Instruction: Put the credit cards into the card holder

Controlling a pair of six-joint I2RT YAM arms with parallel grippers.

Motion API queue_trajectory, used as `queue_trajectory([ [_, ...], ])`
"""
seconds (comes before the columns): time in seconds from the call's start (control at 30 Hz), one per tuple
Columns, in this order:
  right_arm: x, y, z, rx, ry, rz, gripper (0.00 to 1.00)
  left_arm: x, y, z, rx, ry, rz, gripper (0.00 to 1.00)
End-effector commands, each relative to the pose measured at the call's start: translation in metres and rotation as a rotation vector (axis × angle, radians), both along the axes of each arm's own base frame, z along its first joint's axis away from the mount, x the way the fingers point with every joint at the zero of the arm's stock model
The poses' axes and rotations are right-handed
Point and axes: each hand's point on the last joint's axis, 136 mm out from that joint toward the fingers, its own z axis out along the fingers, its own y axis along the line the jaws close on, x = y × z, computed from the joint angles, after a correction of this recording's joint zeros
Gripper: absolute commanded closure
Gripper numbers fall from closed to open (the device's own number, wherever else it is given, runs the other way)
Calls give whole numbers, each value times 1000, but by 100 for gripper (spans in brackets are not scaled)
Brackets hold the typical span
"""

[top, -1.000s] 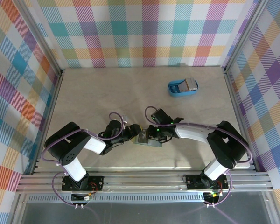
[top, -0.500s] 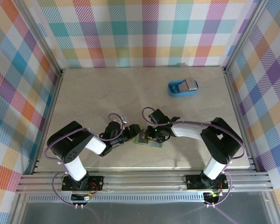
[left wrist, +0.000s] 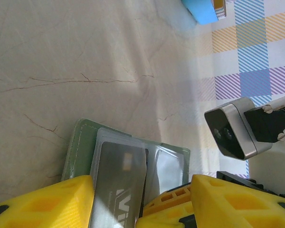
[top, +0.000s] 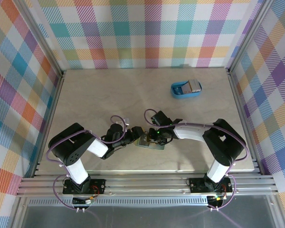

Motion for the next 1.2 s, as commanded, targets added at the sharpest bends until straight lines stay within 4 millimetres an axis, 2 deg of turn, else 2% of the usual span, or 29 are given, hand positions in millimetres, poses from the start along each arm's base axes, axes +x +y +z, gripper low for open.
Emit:
queue_trajectory([
  [0.0,3,24,18,103,-25,53,83,-27,6,-49,107,159,-29,44],
  [0.13,3,21,21,101,-29,42,79,-29,9,-48,106,159,-20,44],
  [0.23,2,11,23,56,-36,25,71,-30,12,-43,98,155,-8,44],
  [0.4,3,-17,30,-24,-58,-22,63,-30,13,-32,68,154,9,44],
  [0.5,4,-36,33,-65,-74,-57,61,-28,12,-22,58,142,14,44],
  [0.6,6,-46,33,-102,-86,-63,60,-28,9,-14,62,130,5,44],
  [0.73,7,-48,32,-131,-85,-48,60,-28,10,-3,82,111,-1,44],
  [1.0,14,-52,29,-187,-99,-42,59,-34,24,12,199,62,-20,43],
  [1.17,21,-47,28,-206,-96,-31,55,-38,28,10,260,56,-61,42],
])
